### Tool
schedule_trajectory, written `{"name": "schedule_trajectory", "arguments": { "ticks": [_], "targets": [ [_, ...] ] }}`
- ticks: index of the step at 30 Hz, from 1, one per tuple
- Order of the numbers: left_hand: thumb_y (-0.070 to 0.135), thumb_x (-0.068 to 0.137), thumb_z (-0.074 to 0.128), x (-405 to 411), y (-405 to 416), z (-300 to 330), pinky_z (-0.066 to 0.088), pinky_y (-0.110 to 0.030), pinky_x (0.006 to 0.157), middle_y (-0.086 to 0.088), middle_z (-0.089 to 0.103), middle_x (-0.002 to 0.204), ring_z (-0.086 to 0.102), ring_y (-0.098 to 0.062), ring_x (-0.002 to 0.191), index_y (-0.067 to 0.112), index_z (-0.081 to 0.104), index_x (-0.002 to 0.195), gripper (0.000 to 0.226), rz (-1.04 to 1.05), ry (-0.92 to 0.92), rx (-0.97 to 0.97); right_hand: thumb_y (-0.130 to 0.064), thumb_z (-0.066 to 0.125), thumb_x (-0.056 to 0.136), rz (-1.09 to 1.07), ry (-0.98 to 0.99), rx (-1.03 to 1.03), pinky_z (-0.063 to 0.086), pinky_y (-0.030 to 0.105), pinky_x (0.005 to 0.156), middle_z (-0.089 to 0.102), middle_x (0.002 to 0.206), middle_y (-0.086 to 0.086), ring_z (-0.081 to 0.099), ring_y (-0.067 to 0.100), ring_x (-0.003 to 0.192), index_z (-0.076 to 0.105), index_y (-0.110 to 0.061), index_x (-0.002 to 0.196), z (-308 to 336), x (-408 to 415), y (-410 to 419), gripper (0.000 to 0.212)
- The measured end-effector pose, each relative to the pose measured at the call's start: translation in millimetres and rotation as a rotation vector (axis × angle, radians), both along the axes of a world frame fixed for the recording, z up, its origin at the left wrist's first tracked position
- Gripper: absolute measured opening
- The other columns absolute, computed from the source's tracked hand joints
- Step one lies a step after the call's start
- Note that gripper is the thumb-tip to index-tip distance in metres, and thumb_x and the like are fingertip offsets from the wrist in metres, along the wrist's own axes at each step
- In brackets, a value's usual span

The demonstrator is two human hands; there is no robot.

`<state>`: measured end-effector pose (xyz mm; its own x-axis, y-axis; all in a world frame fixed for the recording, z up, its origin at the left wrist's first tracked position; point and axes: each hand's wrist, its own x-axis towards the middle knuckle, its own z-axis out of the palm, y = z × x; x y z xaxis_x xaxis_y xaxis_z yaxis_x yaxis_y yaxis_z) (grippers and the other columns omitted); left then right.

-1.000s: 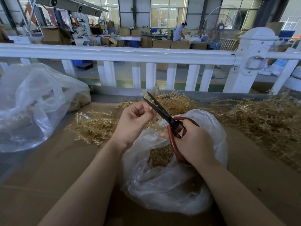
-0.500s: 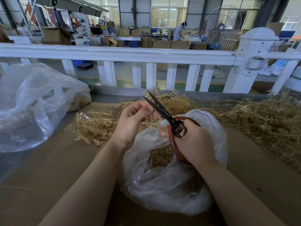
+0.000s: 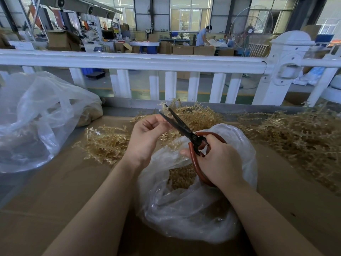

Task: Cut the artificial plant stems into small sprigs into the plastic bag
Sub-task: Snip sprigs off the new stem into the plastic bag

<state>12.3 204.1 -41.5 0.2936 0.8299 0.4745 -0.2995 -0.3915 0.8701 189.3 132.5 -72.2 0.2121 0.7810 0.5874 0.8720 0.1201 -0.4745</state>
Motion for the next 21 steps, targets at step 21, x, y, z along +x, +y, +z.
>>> {"name": "schedule_trajectory", "arguments": {
  "ticks": [21],
  "targets": [
    [-0.004,0.087,0.064,6.5,-1.0,-2.6,0.052,-0.025,0.084,-0.011,0.073,0.091,0.068,-0.02,0.088,-0.017,0.062,0.098,0.017,-0.11,0.048,-0.044,-0.084,0.052,0.072,0.006,-0.003,0.059,0.041,0.017,0.051,0.055,0.062,-0.016,0.051,0.0,0.053,0.059,-0.024,0.08,-3.9,2.4,1.1,0.061]
  ]
}}
